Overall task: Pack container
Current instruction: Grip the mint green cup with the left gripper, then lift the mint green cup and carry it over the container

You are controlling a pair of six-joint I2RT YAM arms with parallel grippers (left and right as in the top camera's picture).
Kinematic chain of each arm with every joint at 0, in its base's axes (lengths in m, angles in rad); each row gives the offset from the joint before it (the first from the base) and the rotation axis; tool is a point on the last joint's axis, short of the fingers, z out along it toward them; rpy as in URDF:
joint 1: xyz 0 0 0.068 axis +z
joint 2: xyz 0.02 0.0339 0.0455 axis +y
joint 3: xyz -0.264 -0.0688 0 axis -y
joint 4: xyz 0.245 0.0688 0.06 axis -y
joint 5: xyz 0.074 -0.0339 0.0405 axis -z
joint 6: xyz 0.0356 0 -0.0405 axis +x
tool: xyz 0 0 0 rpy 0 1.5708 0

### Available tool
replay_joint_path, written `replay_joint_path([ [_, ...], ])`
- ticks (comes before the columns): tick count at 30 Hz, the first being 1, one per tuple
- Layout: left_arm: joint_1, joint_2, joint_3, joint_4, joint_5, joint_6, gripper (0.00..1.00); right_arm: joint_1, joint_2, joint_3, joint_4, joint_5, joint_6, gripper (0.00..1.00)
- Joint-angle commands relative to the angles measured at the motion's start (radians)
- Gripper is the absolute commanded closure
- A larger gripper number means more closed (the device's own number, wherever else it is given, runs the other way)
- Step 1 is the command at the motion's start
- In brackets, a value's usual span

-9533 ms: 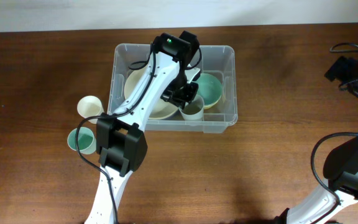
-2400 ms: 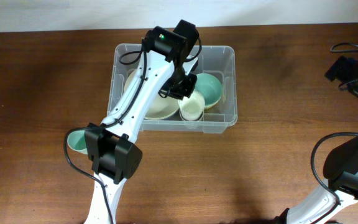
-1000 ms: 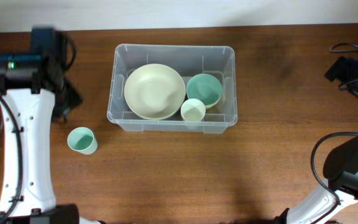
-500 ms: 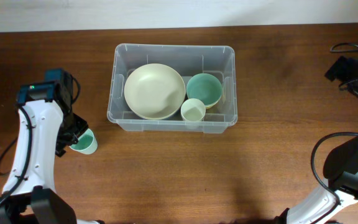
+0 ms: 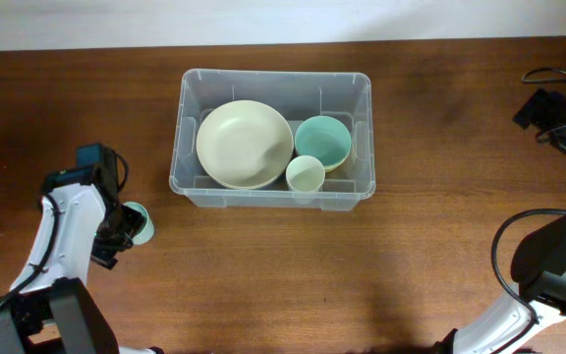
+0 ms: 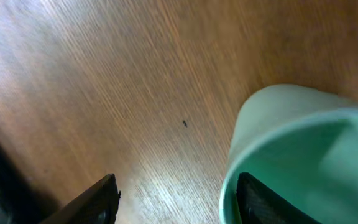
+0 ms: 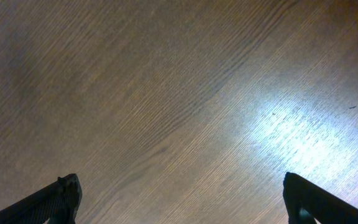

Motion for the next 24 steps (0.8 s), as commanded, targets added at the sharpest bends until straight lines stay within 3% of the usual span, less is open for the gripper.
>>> replay_joint_path([
  [1, 0.014, -0.024, -0.064, 0.057, 0.042, 0.007, 0.38, -0.002, 0.01, -0.006, 0.0, 0.016, -0.006, 0.01],
  [3, 0.014, -0.024, -0.084, 0.085, 0.05, 0.022, 0.38, -0.002, 0.01, -0.006, 0.0, 0.016, -0.006, 0.01],
  [4, 0.014, -0.024, -0.089, 0.092, 0.052, 0.024, 0.43, -0.002, 0.01, -0.006, 0.0, 0.016, -0.006, 0.01],
  [6, 0.014, -0.024, -0.089, 0.101, 0.052, 0.026, 0.65, -0.002, 0.01, -0.006, 0.0, 0.016, -0.006, 0.01],
  [7, 0.014, -0.025, -0.089, 0.109, 0.052, 0.026, 0.85, -0.002, 0.01, -0.006, 0.0, 0.016, -0.006, 0.01],
  [9, 0.014, -0.025, -0.089, 0.126, 0.051, 0.026, 0.97, -0.002, 0.01, -0.006, 0.0, 0.016, -0.006, 0.01],
  [16, 0.096, -0.026, 0.037, 0.144, 0.051, 0.101, 0.99, -0.002, 0.01, -0.006, 0.0, 0.016, -0.006, 0.01],
  [24, 0.145, -0.068, 0.453, 0.139, 0.143, 0.286, 0.99, -0.002, 0.01, -0.006, 0.0, 0.016, -0.006, 0.01],
])
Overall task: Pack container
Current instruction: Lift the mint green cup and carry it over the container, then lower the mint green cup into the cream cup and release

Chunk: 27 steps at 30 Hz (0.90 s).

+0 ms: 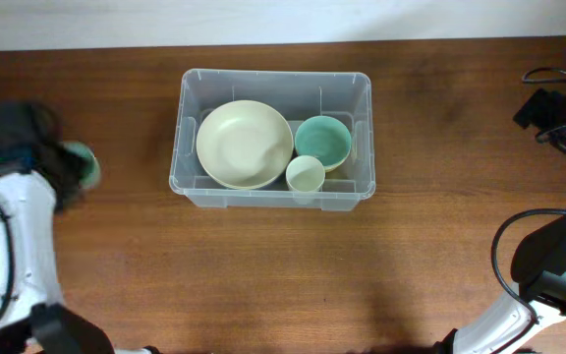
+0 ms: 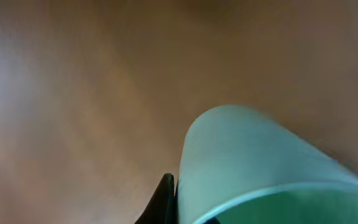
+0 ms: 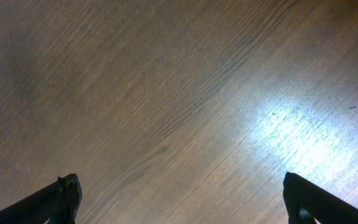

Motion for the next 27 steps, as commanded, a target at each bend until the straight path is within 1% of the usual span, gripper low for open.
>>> replay_joint_path([
  [1, -0.032, -0.055, 0.268, 0.002, 0.132, 0.206, 0.99, -0.002, 0.01, -0.006, 0.0, 0.016, -0.007, 0.01],
  [5, -0.142, -0.066, 0.42, 0.002, 0.314, 0.323, 0.99, -0.002, 0.01, -0.006, 0.0, 0.016, -0.007, 0.01],
  [8, -0.267, -0.069, 0.454, 0.009, 0.414, 0.389, 0.99, -0.002, 0.01, -0.006, 0.0, 0.016, -0.007, 0.01],
  [9, -0.307, -0.069, 0.453, 0.008, 0.422, 0.396, 0.99, -0.002, 0.01, -0.006, 0.0, 0.016, -0.007, 0.01],
  [12, -0.465, -0.05, 0.451, -0.001, 0.42, 0.431, 0.99, -0.002, 0.01, -0.006, 0.0, 0.016, -0.007, 0.01],
  [16, -0.648, -0.003, 0.45, -0.003, 0.41, 0.518, 0.99, -0.002, 0.01, -0.006, 0.0, 0.016, -0.007, 0.01],
  [19, -0.769, 0.059, 0.45, -0.012, 0.314, 0.53, 0.99, -0.002, 0.01, -0.006, 0.0, 0.016, -0.007, 0.01],
  [23, -0.863, 0.154, 0.45, -0.014, 0.271, 0.53, 0.99, -0.002, 0.01, -0.006, 0.0, 0.016, -0.007, 0.01],
  [27, -0.89, 0.245, 0.45, -0.025, 0.269, 0.53, 0.99, -0.002, 0.01, -0.006, 0.0, 0.016, -0.007, 0.01],
])
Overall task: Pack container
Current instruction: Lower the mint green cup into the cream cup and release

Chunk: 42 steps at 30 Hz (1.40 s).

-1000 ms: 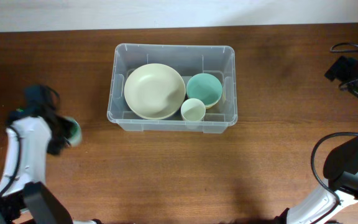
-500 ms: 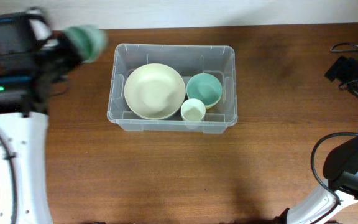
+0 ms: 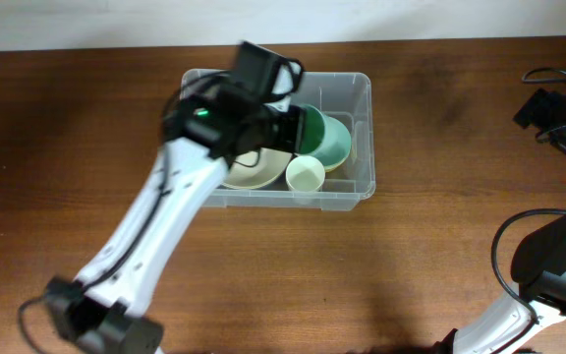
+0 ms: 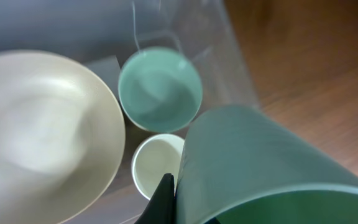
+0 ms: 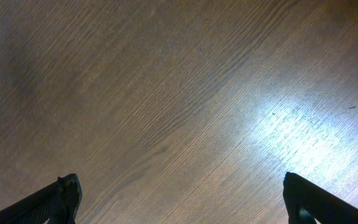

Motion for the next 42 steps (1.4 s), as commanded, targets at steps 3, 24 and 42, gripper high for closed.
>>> replay_joint_path([
  [3, -0.002, 0.096, 0.002, -0.032, -0.063, 0.026, 0.99, -0.002, 0.01, -0.006, 0.0, 0.016, -0.007, 0.01],
  [24, 0.002, 0.167, 0.001, -0.114, -0.125, 0.053, 0.99, -0.002, 0.01, -0.006, 0.0, 0.016, -0.007, 0.01],
  [42, 0.002, 0.199, 0.002, -0.116, -0.099, 0.053, 0.73, -0.002, 0.01, -0.006, 0.0, 0.016, -0.007, 0.01],
])
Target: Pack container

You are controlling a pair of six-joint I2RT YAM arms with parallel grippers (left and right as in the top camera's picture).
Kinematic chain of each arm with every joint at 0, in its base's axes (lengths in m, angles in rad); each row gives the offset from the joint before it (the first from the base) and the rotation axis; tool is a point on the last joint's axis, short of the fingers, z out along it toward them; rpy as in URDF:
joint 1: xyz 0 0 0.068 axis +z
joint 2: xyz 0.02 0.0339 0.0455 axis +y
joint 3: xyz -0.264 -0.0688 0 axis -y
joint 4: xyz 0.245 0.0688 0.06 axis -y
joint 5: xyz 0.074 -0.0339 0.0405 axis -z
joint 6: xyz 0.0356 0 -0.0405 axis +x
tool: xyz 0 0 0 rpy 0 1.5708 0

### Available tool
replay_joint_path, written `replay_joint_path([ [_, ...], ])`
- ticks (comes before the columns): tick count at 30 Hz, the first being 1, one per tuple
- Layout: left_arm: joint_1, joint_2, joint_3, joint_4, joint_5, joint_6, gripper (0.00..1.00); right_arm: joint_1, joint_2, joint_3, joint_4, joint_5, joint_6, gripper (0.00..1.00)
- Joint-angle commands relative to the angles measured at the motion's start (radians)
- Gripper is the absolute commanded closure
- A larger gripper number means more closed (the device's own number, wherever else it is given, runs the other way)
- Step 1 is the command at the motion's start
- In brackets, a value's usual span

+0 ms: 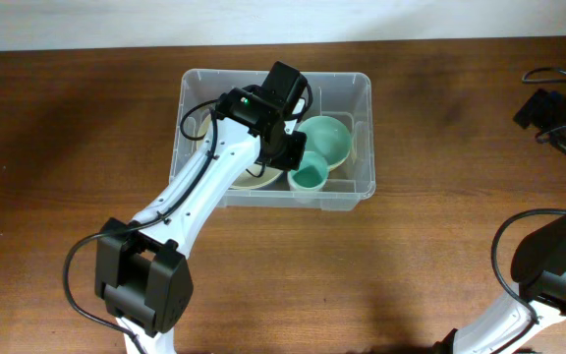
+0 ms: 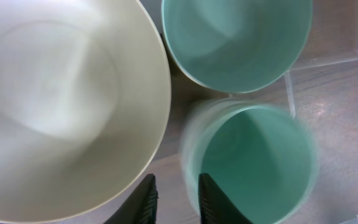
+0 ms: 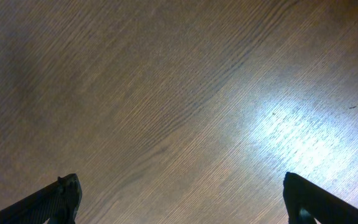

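The clear plastic container point(image 1: 363, 183) holds a big cream bowl point(image 2: 61, 93), a teal bowl point(image 1: 328, 139) point(image 2: 235, 37) and a teal cup point(image 1: 309, 178) point(image 2: 253, 162). The cup stands upright in the front part of the container, where a pale, blurred rim rings it. My left gripper point(image 2: 178, 200) point(image 1: 293, 155) hangs over the cup's left rim with one finger inside and one outside. A small gap shows between the outer finger and the wall, so it is open. My right gripper point(image 3: 182, 208) is wide open over bare wood with nothing in it.
The left arm point(image 1: 204, 197) reaches across the container's left half and hides most of the cream bowl in the overhead view. The right arm point(image 1: 558, 256) and cables sit at the table's far right edge. Brown wood table point(image 1: 440, 246) surrounds the container.
The left gripper has gone lower in the container. The teal cup, held above the cream cup before, now sits where that cream cup stood, and the fingers have parted from its wall. The right arm is unchanged.
The left gripper straddled the rim of the teal cup on the table at the far left. Then it held the cup farther left and up. Then the cup was above the bowls in the container. Now it sits in the container's front, let go.
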Motion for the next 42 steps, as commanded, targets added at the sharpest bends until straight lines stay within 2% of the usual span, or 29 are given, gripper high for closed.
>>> replay_joint_path([
  [1, 0.005, 0.002, 0.007, 0.002, 0.012, 0.014, 0.7, -0.002, 0.01, -0.006, 0.0, 0.016, -0.007, 0.01],
  [4, 0.008, 0.002, 0.05, -0.011, -0.022, 0.057, 0.62, -0.002, 0.01, -0.006, 0.0, 0.016, -0.007, 0.01],
  [7, 0.023, 0.002, 0.125, -0.066, -0.161, 0.054, 0.56, -0.002, 0.01, -0.006, 0.0, 0.016, -0.007, 0.01],
  [8, 0.045, 0.002, 0.201, -0.155, -0.337, -0.019, 0.3, -0.002, 0.01, -0.006, 0.0, 0.016, -0.007, 0.01],
  [9, 0.064, 0.001, 0.248, -0.221, -0.432, -0.082, 0.05, -0.002, 0.01, -0.006, 0.0, 0.016, -0.007, 0.01],
  [10, 0.079, -0.001, 0.275, -0.261, -0.472, -0.112, 0.0, -0.002, 0.01, -0.006, 0.0, 0.016, -0.007, 0.01],
  [13, 0.126, -0.017, 0.33, -0.35, -0.496, -0.159, 0.0, -0.002, 0.01, -0.006, 0.0, 0.016, -0.007, 0.01],
  [19, 0.273, -0.145, 0.338, -0.544, -0.541, -0.352, 0.0, -0.002, 0.01, -0.006, 0.0, 0.016, -0.007, 0.01],
  [23, 0.348, -0.255, 0.335, -0.588, -0.524, -0.372, 0.0, -0.002, 0.01, -0.006, 0.0, 0.016, -0.007, 0.01],
  [27, 0.365, -0.385, 0.303, -0.588, -0.491, -0.371, 0.0, -0.002, 0.01, -0.006, 0.0, 0.016, -0.007, 0.01],
  [31, 0.365, -0.575, 0.163, -0.584, -0.474, -0.376, 0.0, -0.002, 0.01, -0.006, 0.0, 0.016, -0.006, 0.01],
  [35, 0.346, -0.818, -0.072, -0.515, -0.444, -0.376, 0.0, -0.002, 0.01, -0.006, 0.0, 0.016, -0.007, 0.01],
  [42, 0.341, -1.151, -0.353, -0.379, -0.192, -0.375, 0.0, -0.002, 0.01, -0.006, 0.0, 0.016, -0.007, 0.01],
])
